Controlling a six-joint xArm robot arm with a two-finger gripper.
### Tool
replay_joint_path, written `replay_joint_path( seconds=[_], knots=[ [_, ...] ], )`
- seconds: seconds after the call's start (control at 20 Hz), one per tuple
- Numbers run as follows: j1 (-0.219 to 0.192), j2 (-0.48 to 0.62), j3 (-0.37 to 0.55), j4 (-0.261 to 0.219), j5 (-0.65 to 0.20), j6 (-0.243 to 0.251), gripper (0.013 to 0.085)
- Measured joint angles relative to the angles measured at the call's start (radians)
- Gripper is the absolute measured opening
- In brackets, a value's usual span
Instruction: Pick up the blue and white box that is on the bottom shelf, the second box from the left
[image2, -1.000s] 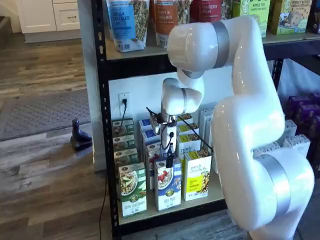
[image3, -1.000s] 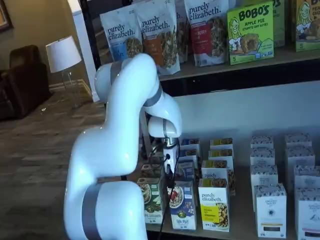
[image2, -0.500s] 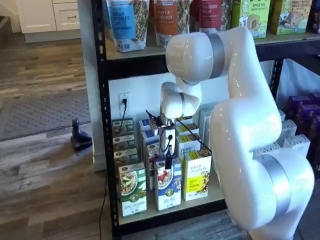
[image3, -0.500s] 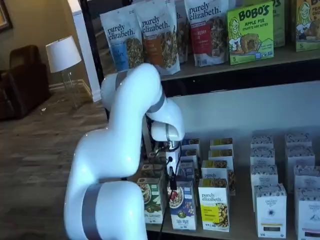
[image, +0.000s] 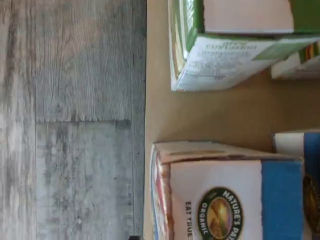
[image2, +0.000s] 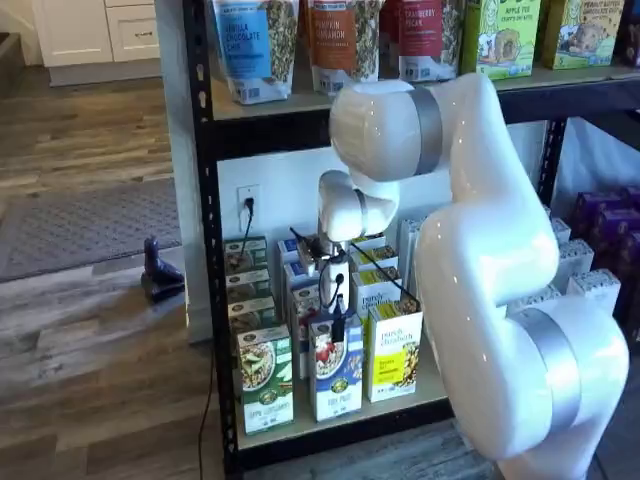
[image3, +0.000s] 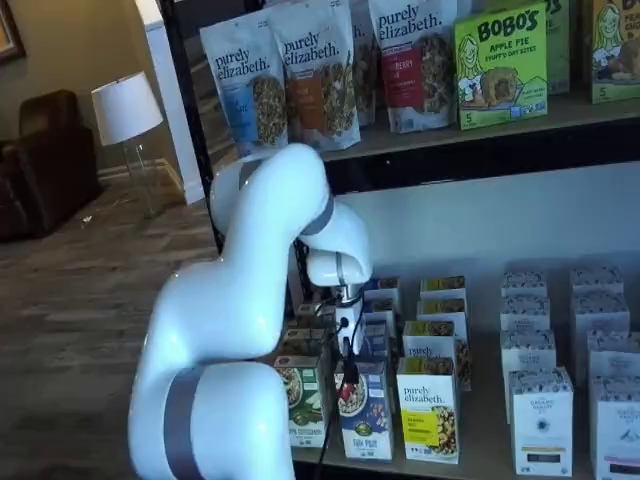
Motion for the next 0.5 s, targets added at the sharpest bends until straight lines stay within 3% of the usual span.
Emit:
replay_joint_path(
  seconds=[0.5],
  knots=[
    [0.016, 0.045, -0.028, -0.064, 0.021, 0.068, 0.0850]
  ],
)
